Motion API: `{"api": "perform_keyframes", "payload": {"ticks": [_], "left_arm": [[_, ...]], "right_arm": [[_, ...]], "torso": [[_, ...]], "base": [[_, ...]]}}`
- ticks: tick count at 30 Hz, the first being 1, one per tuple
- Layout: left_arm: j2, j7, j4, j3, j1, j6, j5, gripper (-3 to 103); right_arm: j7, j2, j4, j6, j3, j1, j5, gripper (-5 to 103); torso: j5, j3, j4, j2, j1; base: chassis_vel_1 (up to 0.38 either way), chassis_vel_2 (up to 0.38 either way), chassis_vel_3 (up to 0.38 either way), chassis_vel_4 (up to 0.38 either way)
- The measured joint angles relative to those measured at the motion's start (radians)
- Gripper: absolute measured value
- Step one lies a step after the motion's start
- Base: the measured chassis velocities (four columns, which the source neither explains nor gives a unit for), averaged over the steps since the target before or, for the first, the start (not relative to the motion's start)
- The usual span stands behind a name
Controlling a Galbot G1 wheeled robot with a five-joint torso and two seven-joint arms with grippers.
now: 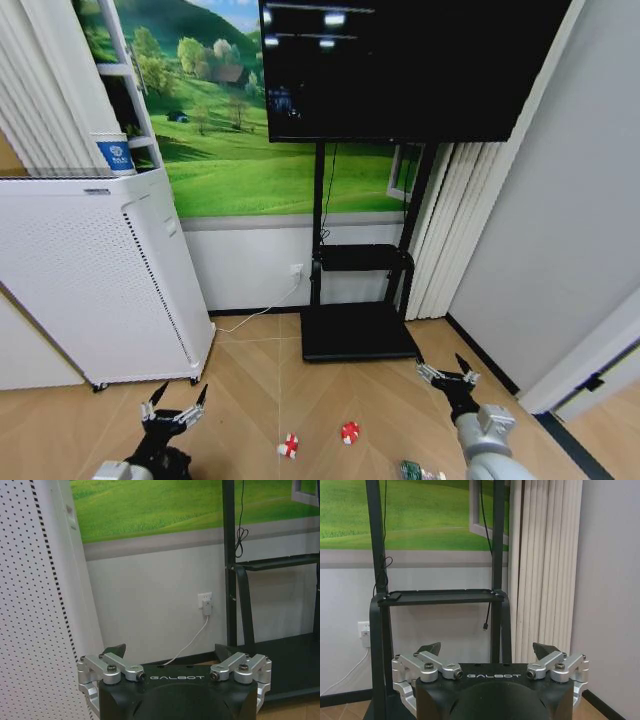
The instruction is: Pick up the trash bin and place the garbage on the floor into it.
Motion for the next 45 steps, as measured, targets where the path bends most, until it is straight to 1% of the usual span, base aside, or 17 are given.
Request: {"api": "perform_keyframes", "payload": {"ticks": [4,5,11,13,14,16,18,19,21,24,25,28,32,35,38,45], "left_arm": [[0.006,0.012,-0.001,-0.001,0.01,-0.004,-0.006,100],[0.009,0.014,-0.001,-0.006,0.015,-0.013,-0.009,99],[0.009,0.014,0.009,-0.027,0.028,-0.025,-0.03,98],[0.014,0.013,0.017,-0.044,0.036,-0.038,-0.041,98],[0.014,0.013,0.017,-0.044,0.036,-0.038,-0.041,98],[0.018,0.01,0.017,-0.047,0.037,-0.039,-0.048,98],[0.018,0.008,0.017,-0.046,0.037,-0.039,-0.049,98],[0.017,-0.001,0.018,-0.04,0.034,-0.039,-0.049,98],[0.017,-0.001,0.018,-0.04,0.034,-0.039,-0.049,98],[0.024,-0.029,0.031,-0.032,0.006,-0.025,-0.054,98],[0.024,-0.029,0.031,-0.032,0.006,-0.025,-0.054,98],[0.031,-0.036,0.034,-0.036,-0.001,-0.017,-0.066,98],[0.031,-0.042,0.034,-0.034,-0.005,-0.009,-0.075,98],[0.031,-0.042,0.036,-0.034,-0.007,-0.009,-0.075,98],[0.032,-0.045,0.04,-0.032,-0.012,-0.009,-0.073,98],[0.031,-0.048,0.041,-0.024,-0.014,-0.009,-0.068,98]], "right_arm": [[0.001,0.002,-0.002,0.001,0.001,-0.001,-0.002,100],[0.001,0.002,-0.004,0.001,0.002,-0.001,-0.002,100],[0.003,0.001,-0.008,0.005,0.014,-0.004,-0.002,100],[0.005,0.001,-0.012,0.009,0.017,-0.005,-0.002,100],[0.005,0.001,-0.012,0.009,0.017,-0.005,-0.002,100],[0.005,0.005,-0.013,0.009,0.016,-0.006,-0.004,100],[0.005,0.006,-0.013,0.009,0.014,-0.006,-0.005,100],[0.005,0.008,-0.013,0.009,0.012,-0.006,-0.008,100],[0.005,0.008,-0.013,0.009,0.012,-0.006,-0.008,100],[0.005,0.012,-0.019,0.016,0.015,-0.013,-0.019,100],[0.005,0.012,-0.019,0.016,0.015,-0.013,-0.019,100],[0.005,0.014,-0.022,0.019,0.015,-0.014,-0.022,100],[0.005,0.015,-0.024,0.02,0.012,-0.011,-0.022,100],[0.005,0.017,-0.026,0.02,0.012,-0.011,-0.023,100],[0.006,0.018,-0.028,0.021,0.012,-0.012,-0.026,100],[0.006,0.017,-0.029,0.024,0.012,-0.011,-0.025,100]], "torso": [[0.0001,-0.01,0.0,-0.017,-0.007],[0.0002,-0.015,0.0,-0.025,-0.01],[0.0001,-0.026,0.0001,-0.043,-0.017],[0.0002,-0.035,0.0001,-0.058,-0.023],[0.0002,-0.035,0.0001,-0.058,-0.023],[0.0001,-0.042,0.0,-0.07,-0.028],[0.0002,-0.045,0.0,-0.074,-0.03],[0.0002,-0.05,0.0,-0.082,-0.033],[0.0002,-0.05,0.0,-0.082,-0.033],[0.0001,-0.07,0.0,-0.115,-0.045],[0.0001,-0.07,0.0,-0.115,-0.045],[0.0001,-0.081,0.0,-0.134,-0.053],[0.0001,-0.09,0.0001,-0.149,-0.059],[0.0002,-0.094,0.0,-0.155,-0.06],[0.0002,-0.107,0.0,-0.174,-0.067],[0.0001,-0.124,0.0,-0.201,-0.077]], "base": [[0.0,0.0,0.0,0.0],[0.0,0.0,0.0,0.0],[0.0,0.0,0.0,0.0],[0.0,0.0,0.0,0.0],[0.0,0.0,0.0,0.0],[0.0,0.0,0.0,0.0],[0.0,0.0,0.0,0.0],[0.0,0.0,0.0,0.0],[0.0,0.0,0.0,0.0],[0.0,0.0,0.0,0.0],[0.0,0.0,0.0,0.0],[0.0,0.0,0.0,0.0],[0.0,0.0,0.0,0.0],[0.0,0.0,0.0,0.0],[0.0,0.0,0.0,0.0],[0.0,0.0,0.0,0.0]]}}
